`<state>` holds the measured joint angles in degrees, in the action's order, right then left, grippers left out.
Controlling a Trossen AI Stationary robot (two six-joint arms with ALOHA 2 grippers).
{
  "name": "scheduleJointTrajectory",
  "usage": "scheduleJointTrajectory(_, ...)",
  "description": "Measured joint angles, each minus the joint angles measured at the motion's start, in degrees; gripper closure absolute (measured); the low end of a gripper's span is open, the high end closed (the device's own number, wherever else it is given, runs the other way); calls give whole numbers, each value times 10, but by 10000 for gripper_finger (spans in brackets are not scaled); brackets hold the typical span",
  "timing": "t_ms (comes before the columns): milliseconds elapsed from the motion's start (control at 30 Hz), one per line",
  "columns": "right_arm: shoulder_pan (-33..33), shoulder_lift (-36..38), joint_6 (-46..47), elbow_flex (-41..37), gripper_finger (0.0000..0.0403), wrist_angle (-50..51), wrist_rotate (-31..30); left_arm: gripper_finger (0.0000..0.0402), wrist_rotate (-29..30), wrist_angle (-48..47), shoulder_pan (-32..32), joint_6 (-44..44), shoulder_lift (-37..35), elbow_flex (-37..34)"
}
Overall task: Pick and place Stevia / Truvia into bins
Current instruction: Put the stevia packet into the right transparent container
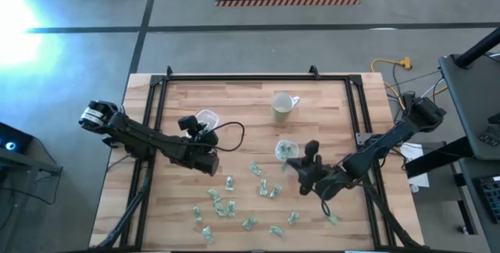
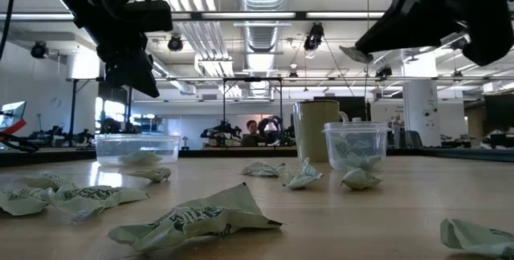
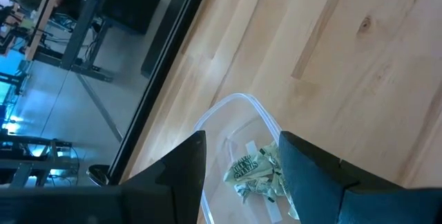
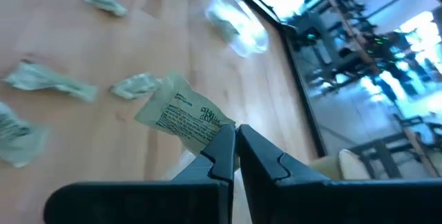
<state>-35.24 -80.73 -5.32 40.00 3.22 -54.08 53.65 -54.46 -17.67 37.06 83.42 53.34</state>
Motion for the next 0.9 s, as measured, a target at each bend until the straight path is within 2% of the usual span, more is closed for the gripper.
scheduleJointTrajectory(300,39,-4,28,-9,394,11,-1,235,0,0,0,0,0,0)
scheduleJointTrajectory(500,64,-4,90,-17,394,62,-1,235,0,0,0,0,0,0)
scheduleJointTrajectory(900,74,-4,113,-28,395,69,4,235,1,0,0,0,0,0)
